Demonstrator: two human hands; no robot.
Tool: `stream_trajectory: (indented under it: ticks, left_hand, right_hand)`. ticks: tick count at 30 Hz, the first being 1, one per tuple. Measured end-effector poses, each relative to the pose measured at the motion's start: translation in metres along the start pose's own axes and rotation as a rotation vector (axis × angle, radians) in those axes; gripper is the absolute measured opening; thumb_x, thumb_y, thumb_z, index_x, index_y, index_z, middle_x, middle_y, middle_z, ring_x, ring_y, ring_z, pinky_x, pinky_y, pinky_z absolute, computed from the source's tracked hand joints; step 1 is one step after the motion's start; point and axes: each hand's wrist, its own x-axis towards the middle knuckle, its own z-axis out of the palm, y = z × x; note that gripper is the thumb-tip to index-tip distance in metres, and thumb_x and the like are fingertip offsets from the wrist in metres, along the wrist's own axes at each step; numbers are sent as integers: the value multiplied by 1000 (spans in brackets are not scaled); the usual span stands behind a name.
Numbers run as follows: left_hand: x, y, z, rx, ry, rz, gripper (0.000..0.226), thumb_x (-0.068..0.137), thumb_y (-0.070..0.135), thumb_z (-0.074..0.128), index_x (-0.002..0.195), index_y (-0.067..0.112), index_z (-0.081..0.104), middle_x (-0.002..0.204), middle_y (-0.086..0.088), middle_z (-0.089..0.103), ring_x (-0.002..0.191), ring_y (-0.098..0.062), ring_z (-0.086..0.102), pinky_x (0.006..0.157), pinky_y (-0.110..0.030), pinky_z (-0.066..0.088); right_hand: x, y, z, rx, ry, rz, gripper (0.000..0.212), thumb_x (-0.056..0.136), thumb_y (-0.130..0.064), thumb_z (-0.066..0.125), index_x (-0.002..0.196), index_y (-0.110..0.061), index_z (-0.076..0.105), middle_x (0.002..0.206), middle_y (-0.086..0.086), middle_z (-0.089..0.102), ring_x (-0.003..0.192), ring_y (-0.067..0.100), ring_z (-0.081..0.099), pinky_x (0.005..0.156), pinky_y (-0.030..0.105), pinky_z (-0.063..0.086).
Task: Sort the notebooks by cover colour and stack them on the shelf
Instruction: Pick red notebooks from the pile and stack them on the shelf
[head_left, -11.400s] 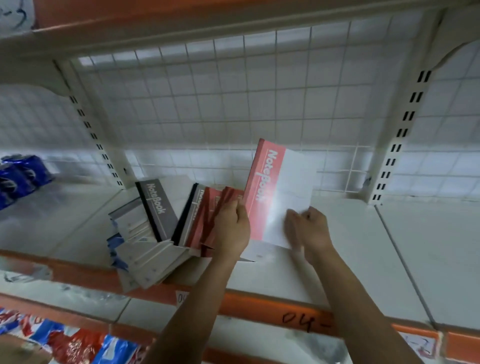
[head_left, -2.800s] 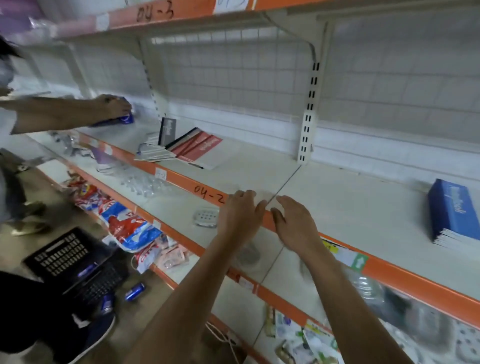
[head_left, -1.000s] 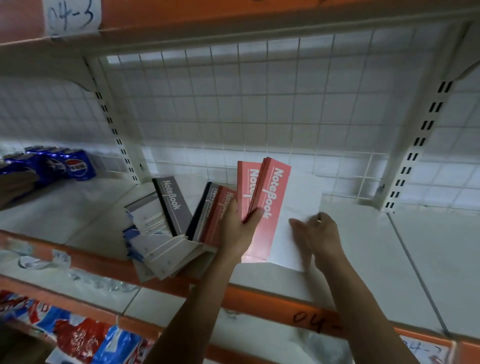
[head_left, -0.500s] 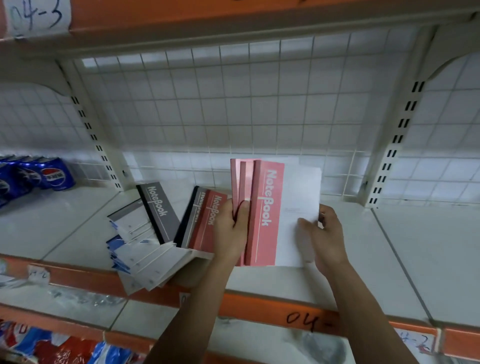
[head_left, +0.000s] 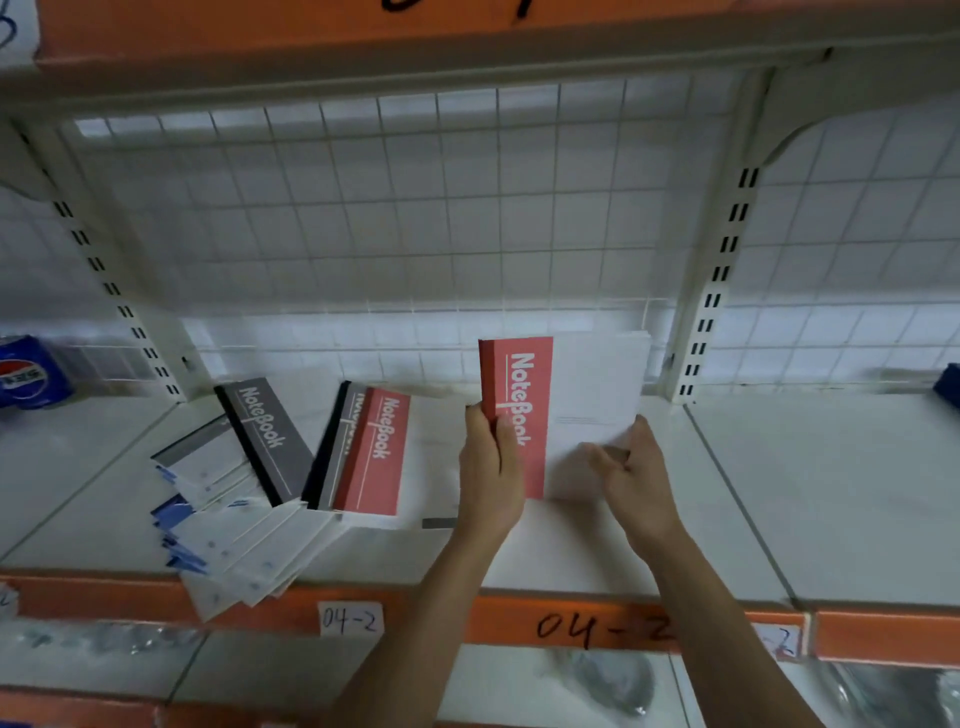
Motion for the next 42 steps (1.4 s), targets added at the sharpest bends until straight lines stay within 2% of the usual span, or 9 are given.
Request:
stream_trajectory:
  ticks: [5, 9, 13, 18, 22, 29, 33, 39, 42]
  left_hand:
    - [-9, -3, 3, 28, -50, -129, 28, 102, 30, 30, 123, 12, 33, 123, -8, 54, 105, -20, 58, 83, -27, 52]
    - [-18, 13, 7, -43, -91, -117, 17, 102, 27, 32, 119, 22, 30, 118, 5, 49, 97, -4, 53, 79, -15, 47]
    - [-25, 31, 24, -40, -205, -38, 29, 100, 21, 41, 129, 15, 37, 113, 9, 51, 101, -7, 55, 75, -9, 46]
    - [-41, 43, 61, -85, -406, -57, 18, 97, 21, 46, 113, 18, 54, 107, 3, 63, 96, -13, 60, 86, -31, 53]
    - [-68, 60, 100, -83, -490, -42, 14, 99, 17, 39, 103, 10, 51, 99, -2, 60, 79, -11, 59, 62, -21, 54]
    - [-132, 105, 193, -45, -430, -25, 11, 99, 17, 39, 102, 12, 49, 102, -6, 60, 87, -26, 58, 71, -26, 51]
    - [-176, 138, 260, -67, -410, -101, 11, 99, 17, 38, 98, 12, 49, 102, -10, 62, 89, -31, 60, 79, -41, 51]
    - [-224, 177, 348, -78, -457, -208, 17, 98, 17, 36, 104, 14, 51, 102, -7, 62, 83, -26, 61, 69, -37, 53]
    - [-238, 189, 383, -108, -500, -273, 17, 99, 17, 35, 105, 16, 51, 98, -7, 62, 71, -21, 60, 59, -33, 51]
  right_hand:
    - [-5, 3, 5, -106, 49, 49, 13, 91, -12, 54, 101, -6, 48, 79, -2, 55, 73, 10, 53, 64, 24, 42]
    - [-17, -6, -7, -122, 136, -4, 14, 92, -10, 52, 97, 0, 45, 75, 14, 56, 68, 25, 56, 66, 40, 48]
    - [-36, -19, -42, -110, 285, -50, 13, 92, -9, 53, 99, 0, 47, 91, 25, 60, 81, 35, 61, 73, 48, 51]
    - [-63, -28, -101, -33, 416, -8, 13, 93, -8, 53, 84, -10, 44, 75, 3, 53, 69, 12, 53, 67, 29, 48]
    - [-79, -27, -149, -24, 504, 54, 13, 92, -14, 55, 93, -5, 46, 77, 2, 52, 70, 14, 52, 62, 26, 48]
    - [-111, -9, -266, -150, 549, 110, 24, 90, -7, 51, 113, -13, 53, 94, -2, 59, 88, 19, 57, 75, 36, 50]
    - [-137, 11, -346, -134, 516, 165, 25, 91, 0, 46, 109, -8, 61, 91, 6, 63, 84, 22, 61, 70, 36, 56]
    - [-156, 34, -446, -97, 615, 185, 25, 89, -3, 49, 108, -7, 65, 85, 8, 69, 75, 20, 68, 67, 32, 58]
    - [-158, 45, -483, -80, 650, 186, 24, 89, -6, 52, 109, -10, 65, 87, 8, 71, 76, 20, 70, 75, 43, 58]
